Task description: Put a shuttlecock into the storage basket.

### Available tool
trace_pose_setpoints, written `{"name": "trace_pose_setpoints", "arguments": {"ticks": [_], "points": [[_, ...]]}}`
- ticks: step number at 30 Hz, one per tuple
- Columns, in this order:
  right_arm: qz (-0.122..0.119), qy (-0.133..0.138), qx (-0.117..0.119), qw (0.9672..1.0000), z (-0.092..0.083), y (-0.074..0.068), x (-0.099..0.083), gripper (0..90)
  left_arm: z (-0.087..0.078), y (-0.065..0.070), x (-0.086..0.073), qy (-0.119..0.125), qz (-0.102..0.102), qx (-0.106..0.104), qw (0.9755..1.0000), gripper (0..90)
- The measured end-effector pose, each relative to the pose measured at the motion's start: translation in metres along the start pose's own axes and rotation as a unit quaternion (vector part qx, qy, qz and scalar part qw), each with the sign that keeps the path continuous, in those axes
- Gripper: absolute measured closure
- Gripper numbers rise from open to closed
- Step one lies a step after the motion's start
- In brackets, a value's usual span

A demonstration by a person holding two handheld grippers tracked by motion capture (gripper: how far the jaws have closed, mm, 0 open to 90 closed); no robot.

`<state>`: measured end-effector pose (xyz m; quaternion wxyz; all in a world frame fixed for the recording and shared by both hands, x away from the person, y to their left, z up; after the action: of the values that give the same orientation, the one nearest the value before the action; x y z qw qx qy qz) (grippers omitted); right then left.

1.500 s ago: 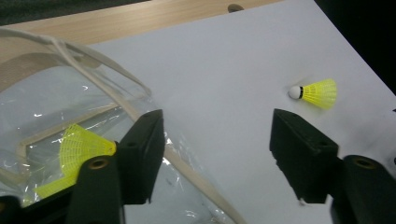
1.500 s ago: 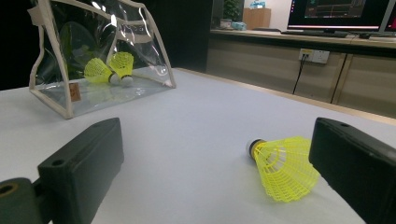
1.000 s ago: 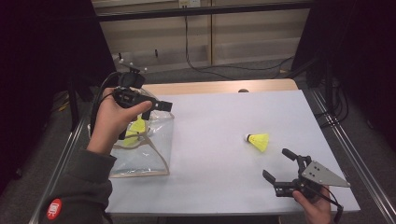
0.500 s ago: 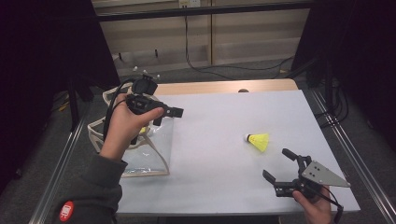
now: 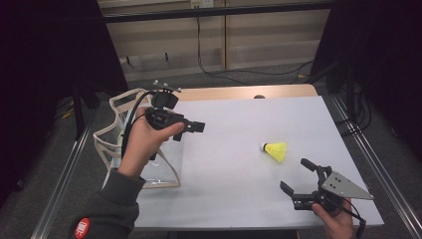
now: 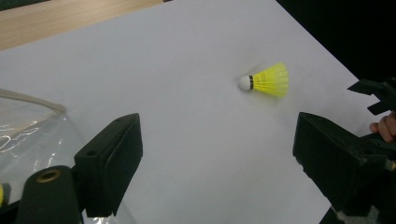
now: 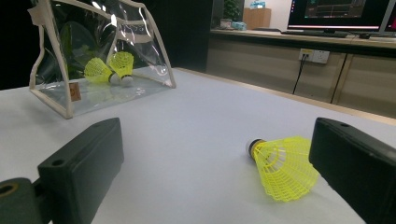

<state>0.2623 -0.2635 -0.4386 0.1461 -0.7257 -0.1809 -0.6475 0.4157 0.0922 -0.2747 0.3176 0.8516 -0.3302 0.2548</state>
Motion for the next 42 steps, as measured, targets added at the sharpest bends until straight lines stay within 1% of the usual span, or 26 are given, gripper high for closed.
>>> {"name": "trace_pose_setpoints", "arguments": {"ticks": [3,4,7,12,13,18,21,23,25,29,31,34,42], "points": [[0.000,0.000,0.001,1.0000,0.000,0.000,0.000,3.0,0.005,0.000,-0.002,0.000,0.001,-0.001,1.0000,16.1],[0.000,0.000,0.001,1.0000,0.000,0.000,0.000,3.0,0.007,0.000,-0.003,-0.001,0.001,-0.006,1.0000,16.0],[0.000,-0.001,0.000,1.0000,-0.001,0.000,0.000,3.0,0.011,0.001,-0.006,-0.002,0.003,0.000,1.0000,15.8],[0.000,0.000,0.000,1.0000,0.000,0.000,0.000,3.0,0.015,0.001,-0.009,0.001,0.005,-0.006,1.0000,15.7],[0.000,0.000,0.000,1.0000,0.000,0.000,0.000,3.0,0.016,0.002,-0.010,0.002,0.004,-0.004,1.0000,15.7],[0.000,-0.001,0.002,1.0000,0.000,-0.001,0.000,2.9,0.023,0.003,-0.014,0.001,0.006,-0.008,0.9999,15.3],[0.001,-0.001,0.001,1.0000,0.000,0.000,0.000,3.0,0.027,0.004,-0.016,0.004,0.008,-0.010,0.9999,15.2],[0.000,0.000,0.001,1.0000,0.000,0.000,0.000,2.9,0.030,0.004,-0.017,0.005,0.012,-0.008,0.9999,14.5],[0.000,0.000,0.001,1.0000,0.000,0.000,0.000,2.9,0.033,0.004,-0.018,0.010,0.010,-0.010,0.9999,14.2],[0.000,-0.001,0.001,1.0000,-0.001,0.000,0.000,3.0,0.039,0.006,-0.020,0.008,0.012,-0.012,0.9998,13.7],[0.000,-0.001,0.000,1.0000,-0.001,0.000,0.000,2.9,0.042,0.007,-0.021,0.006,0.017,-0.013,0.9998,13.6],[0.000,-0.002,0.000,1.0000,-0.001,0.000,0.000,3.0,0.047,0.009,-0.022,0.007,0.019,-0.016,0.9997,13.4],[0.000,-0.002,0.000,1.0000,-0.001,0.000,0.000,3.0,0.057,0.011,-0.027,0.006,0.020,-0.022,0.9995,13.0]]}}
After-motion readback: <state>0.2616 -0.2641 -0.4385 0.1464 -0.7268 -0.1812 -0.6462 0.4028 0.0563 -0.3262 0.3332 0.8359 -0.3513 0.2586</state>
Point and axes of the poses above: each handheld gripper's, and its own axes: z roughly forward along the jaws, x roughly out of its top, y roughly to its right, the point moved 3 cm from there along z, roughly forward along the jaws, and after that the axes turned 9 degrees about -x, right-handed, at the moved point
